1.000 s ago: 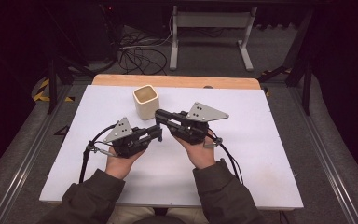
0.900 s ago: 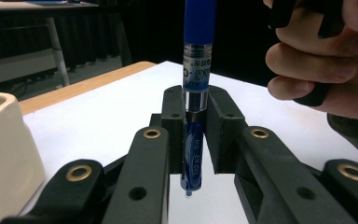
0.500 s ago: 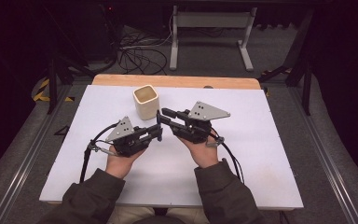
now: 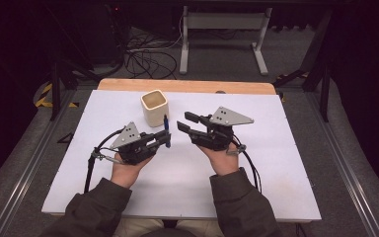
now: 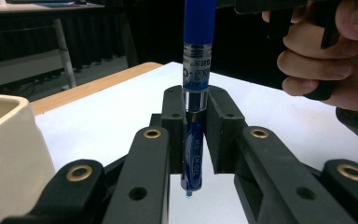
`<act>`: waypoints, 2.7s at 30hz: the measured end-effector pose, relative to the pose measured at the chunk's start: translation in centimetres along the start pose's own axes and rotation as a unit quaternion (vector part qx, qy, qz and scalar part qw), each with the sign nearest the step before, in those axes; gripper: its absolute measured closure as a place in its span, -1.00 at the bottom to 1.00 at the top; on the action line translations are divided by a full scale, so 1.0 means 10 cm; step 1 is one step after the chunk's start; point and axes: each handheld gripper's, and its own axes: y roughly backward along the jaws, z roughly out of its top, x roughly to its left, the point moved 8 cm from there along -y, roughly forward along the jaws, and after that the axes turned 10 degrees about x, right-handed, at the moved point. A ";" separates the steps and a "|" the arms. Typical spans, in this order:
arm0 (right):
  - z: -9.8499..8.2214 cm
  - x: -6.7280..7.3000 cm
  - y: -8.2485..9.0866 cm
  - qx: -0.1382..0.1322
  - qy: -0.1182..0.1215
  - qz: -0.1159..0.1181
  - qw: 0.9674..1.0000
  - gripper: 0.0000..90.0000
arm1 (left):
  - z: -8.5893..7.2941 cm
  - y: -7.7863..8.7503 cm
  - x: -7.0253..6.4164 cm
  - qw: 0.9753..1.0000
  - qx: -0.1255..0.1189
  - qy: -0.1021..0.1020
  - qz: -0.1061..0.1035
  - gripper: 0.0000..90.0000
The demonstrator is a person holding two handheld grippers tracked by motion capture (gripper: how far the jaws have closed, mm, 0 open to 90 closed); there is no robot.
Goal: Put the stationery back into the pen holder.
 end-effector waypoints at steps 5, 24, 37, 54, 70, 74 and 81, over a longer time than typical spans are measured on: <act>-0.04 -0.06 0.08 0.000 -0.009 -0.009 1.000 0.03 | 0.03 0.01 0.01 1.000 -0.004 -0.003 0.003 0.76; -0.25 -0.24 0.35 0.020 -0.014 -0.055 0.998 -0.37 | 0.14 0.08 0.08 1.000 -0.013 -0.009 0.012 0.77; -0.36 -0.36 0.53 0.011 -0.027 -0.067 0.997 -0.54 | 0.26 0.12 0.22 0.999 -0.021 -0.010 0.026 0.77; -0.45 -0.48 0.76 0.004 -0.043 -0.084 0.996 -0.62 | 0.38 0.10 0.46 0.998 -0.018 -0.008 0.065 0.77; -0.53 -0.59 0.98 -0.011 -0.062 -0.094 0.994 -0.73 | 0.44 0.06 0.71 0.995 -0.024 0.008 0.098 0.77; -0.55 -0.61 1.00 -0.009 -0.064 -0.095 0.993 -0.75 | 0.44 0.04 0.77 0.994 -0.025 0.014 0.103 0.77; -0.57 -0.65 1.05 -0.013 -0.076 -0.106 0.991 -0.83 | 0.41 0.02 0.90 0.993 -0.025 0.029 0.113 0.77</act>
